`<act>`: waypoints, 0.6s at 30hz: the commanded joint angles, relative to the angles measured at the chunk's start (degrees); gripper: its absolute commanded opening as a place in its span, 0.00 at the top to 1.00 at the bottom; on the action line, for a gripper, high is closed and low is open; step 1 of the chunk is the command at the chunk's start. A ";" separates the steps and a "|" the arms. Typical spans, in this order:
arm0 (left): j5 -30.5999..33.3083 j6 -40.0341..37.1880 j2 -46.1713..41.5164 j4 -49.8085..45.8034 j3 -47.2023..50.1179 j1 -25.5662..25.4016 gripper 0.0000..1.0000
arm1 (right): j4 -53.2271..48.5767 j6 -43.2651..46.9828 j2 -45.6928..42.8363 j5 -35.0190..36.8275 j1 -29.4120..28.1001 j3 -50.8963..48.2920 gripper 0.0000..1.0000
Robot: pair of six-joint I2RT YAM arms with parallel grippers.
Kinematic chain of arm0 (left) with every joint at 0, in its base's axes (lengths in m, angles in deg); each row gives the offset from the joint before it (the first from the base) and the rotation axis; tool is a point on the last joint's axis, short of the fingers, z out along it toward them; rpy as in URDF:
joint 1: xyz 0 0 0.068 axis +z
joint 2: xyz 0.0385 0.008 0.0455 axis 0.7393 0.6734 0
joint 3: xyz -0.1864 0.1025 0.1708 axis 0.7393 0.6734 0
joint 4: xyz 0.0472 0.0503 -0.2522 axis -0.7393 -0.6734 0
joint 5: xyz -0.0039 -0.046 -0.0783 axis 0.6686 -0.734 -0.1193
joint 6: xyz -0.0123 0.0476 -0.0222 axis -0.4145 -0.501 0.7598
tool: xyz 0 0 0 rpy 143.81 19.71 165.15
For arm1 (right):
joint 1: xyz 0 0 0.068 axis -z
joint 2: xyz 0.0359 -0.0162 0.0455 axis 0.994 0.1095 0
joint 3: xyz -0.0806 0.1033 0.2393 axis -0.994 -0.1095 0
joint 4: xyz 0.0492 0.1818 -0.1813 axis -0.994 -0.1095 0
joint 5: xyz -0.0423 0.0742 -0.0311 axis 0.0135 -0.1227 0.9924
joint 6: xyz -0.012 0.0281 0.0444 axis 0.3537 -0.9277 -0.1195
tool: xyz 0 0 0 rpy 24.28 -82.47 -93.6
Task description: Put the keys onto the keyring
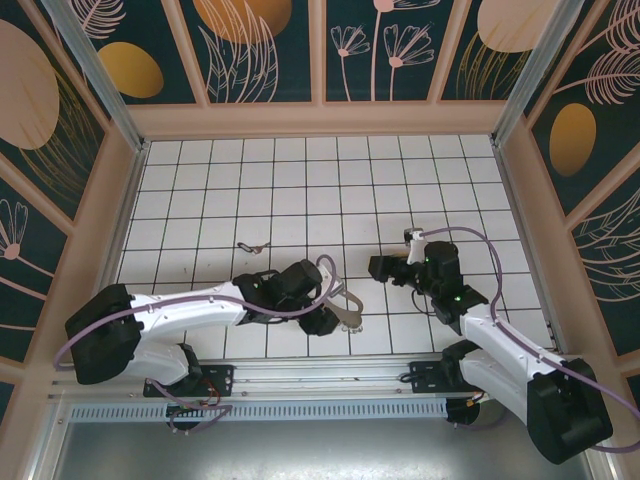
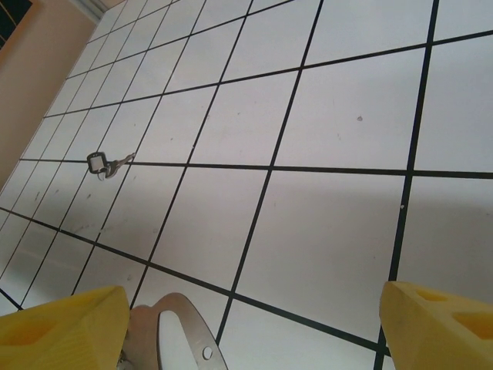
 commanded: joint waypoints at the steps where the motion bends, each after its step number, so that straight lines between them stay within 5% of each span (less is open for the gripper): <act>1: -1.33 -4.44 0.63 2.92 0.09 -1.56 0.41 | 1.87 -1.11 0.38 1.01 -0.29 -0.35 0.15; 18: 5.65 -9.06 11.83 0.92 -6.39 -4.58 0.57 | 1.08 -0.58 0.43 1.64 -0.12 0.32 0.12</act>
